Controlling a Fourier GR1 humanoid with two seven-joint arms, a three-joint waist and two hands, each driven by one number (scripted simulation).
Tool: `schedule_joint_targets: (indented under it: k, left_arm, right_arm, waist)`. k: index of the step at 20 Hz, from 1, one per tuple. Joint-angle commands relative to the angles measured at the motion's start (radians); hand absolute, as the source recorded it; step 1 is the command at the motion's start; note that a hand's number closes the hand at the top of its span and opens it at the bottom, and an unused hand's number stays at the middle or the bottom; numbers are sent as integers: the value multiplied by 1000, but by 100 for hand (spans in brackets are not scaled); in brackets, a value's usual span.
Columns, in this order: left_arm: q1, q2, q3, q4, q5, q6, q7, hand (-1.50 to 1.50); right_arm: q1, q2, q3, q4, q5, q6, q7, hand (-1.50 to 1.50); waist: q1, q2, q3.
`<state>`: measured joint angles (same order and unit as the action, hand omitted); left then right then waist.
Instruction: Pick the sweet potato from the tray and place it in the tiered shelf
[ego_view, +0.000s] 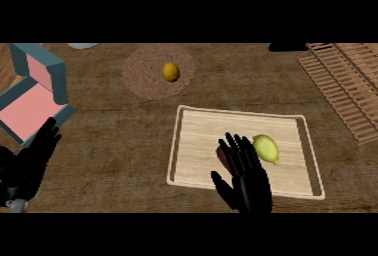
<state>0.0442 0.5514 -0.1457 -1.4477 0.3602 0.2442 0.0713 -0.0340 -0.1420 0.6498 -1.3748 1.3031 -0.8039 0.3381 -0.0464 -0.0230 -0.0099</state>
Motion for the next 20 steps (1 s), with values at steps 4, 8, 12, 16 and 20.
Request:
schedule_joint_targets:
  k: [4, 8, 12, 16, 20]
  left_arm:
    - [46, 9, 22, 22, 13, -32, -40, 0]
    - [38, 5, 27, 19, 17, -36, -48, 0]
    - [5, 6, 25, 17, 25, -60, -34, 0]
    - [3, -12, 19, 32, 10, -72, -65, 0]
    - [-11, -37, 20, 70, -5, -85, -73, 0]
  right_arm:
    - [97, 119, -31, -1, 428, 306, 292, -150]
    - [124, 140, -12, 16, 567, 593, 427, -150]
    - [123, 141, 117, -71, 641, 878, 593, -150]
    - [38, 142, 213, -143, 616, 1172, 724, -150]
    - [-98, 142, 220, -171, 463, 1328, 779, -150]
  waist:
    - [-15, 2, -2]
    - [3, 11, 0]
    - [24, 17, 5]
    - [48, 22, 8]
    - [55, 25, 9]
